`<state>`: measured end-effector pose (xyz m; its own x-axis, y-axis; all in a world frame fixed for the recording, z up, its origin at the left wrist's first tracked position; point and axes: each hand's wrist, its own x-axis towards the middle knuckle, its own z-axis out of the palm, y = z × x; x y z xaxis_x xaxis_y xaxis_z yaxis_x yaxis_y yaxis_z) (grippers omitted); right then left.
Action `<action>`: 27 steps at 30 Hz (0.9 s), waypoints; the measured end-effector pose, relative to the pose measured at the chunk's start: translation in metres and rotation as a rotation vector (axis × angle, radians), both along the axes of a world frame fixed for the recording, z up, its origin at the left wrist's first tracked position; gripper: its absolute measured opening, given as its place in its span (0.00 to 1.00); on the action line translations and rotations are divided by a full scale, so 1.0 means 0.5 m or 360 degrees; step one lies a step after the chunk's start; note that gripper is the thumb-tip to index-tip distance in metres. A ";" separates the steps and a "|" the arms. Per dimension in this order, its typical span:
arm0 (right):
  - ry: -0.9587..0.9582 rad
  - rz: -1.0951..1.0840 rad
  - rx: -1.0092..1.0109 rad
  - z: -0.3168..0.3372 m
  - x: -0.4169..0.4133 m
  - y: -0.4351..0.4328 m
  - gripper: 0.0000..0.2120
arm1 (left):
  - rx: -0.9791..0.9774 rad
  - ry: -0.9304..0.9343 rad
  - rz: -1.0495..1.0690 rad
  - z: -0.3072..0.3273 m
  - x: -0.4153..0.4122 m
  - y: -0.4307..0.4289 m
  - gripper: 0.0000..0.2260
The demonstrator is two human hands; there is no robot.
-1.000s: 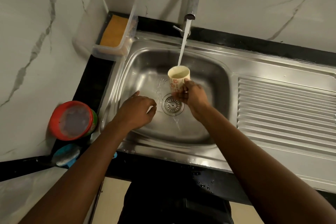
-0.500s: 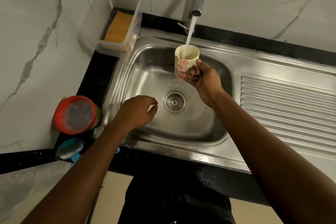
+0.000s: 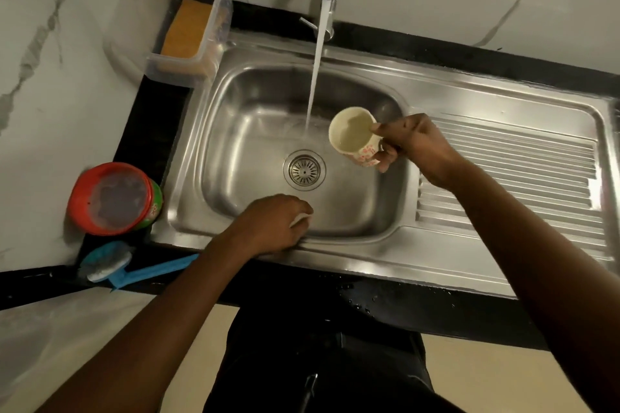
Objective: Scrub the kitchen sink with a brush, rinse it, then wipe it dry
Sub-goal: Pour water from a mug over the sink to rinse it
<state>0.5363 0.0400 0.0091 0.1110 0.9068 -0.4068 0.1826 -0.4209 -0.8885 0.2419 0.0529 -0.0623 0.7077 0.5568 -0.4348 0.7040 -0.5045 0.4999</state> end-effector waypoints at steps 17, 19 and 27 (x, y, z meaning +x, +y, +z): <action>-0.1584 0.1721 0.0000 0.046 0.007 -0.056 0.17 | -0.0178 0.0116 -0.0023 -0.001 0.182 -0.179 0.22; -0.1278 0.1364 -0.0081 0.033 0.018 -0.063 0.13 | -0.0056 0.0112 -0.0016 -0.001 0.170 -0.193 0.23; -0.0461 0.0807 -0.0151 0.016 -0.023 -0.127 0.08 | 0.0393 0.0281 0.0248 0.004 0.008 -0.280 0.29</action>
<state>0.5249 -0.0235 0.0172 -0.2080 0.8369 -0.5063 0.6113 -0.2929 -0.7352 0.2458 -0.0871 -0.0601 0.5316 0.7562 -0.3816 0.8470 -0.4747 0.2393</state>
